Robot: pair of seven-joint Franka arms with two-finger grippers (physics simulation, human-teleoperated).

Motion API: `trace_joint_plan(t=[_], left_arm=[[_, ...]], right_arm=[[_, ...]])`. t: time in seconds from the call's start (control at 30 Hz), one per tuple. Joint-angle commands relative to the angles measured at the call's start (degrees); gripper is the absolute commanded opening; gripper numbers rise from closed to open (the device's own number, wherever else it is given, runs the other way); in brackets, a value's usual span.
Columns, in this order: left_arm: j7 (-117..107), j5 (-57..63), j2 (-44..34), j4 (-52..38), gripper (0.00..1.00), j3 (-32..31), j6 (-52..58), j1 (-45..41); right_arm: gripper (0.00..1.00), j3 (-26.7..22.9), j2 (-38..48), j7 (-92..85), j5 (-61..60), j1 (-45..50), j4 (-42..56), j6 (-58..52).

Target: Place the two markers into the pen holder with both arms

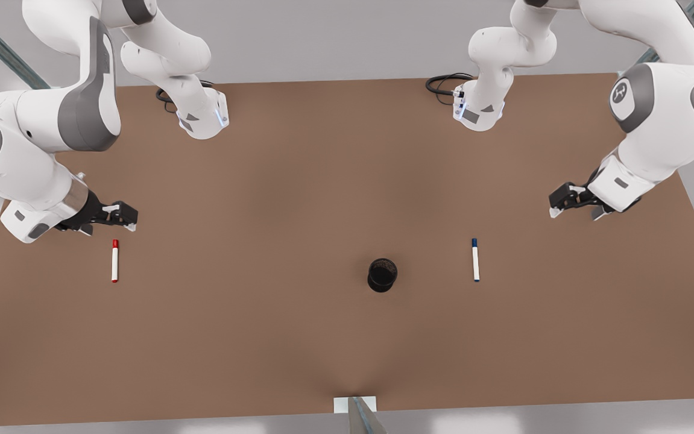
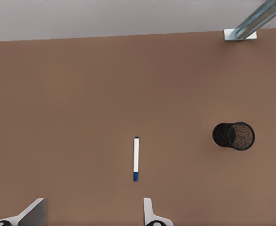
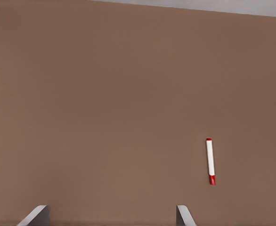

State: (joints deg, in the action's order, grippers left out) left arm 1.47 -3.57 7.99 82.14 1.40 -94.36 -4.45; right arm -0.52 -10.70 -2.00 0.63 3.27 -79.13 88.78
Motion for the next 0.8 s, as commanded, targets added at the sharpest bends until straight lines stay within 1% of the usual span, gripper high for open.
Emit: trace_joint_plan(t=[0.0,0.47,0.5,0.53,0.7,0.77], left_arm=[[2.0,0.1,-0.1,0.0,1.00,0.0,-0.5,0.1],[1.8,0.5,0.4,1.3,1.00,0.1,-0.6,0.4],[1.7,3.7,1.9,1.3,1.00,0.1,-0.9,0.3],[1.6,4.2,2.4,1.3,1.00,0.1,-0.9,0.3],[1.8,3.9,2.5,1.3,1.00,0.1,-0.8,1.3],[1.8,3.5,5.0,1.3,1.00,0.1,-2.7,1.3]], right_arm=[[1.00,0.0,0.1,-2.8,0.0,0.0,0.0,0.0],[1.00,-0.2,-0.3,-2.9,-0.3,-0.2,0.0,0.0],[1.00,-0.2,-0.3,-2.9,-0.2,-0.2,0.0,0.0],[1.00,-0.2,-0.3,-2.9,-0.3,-0.2,0.0,0.0],[1.00,-0.3,-0.3,-2.9,-0.3,-0.2,0.0,0.0],[1.00,-0.3,-1.3,-2.9,-0.1,-0.6,-0.1,0.9]])
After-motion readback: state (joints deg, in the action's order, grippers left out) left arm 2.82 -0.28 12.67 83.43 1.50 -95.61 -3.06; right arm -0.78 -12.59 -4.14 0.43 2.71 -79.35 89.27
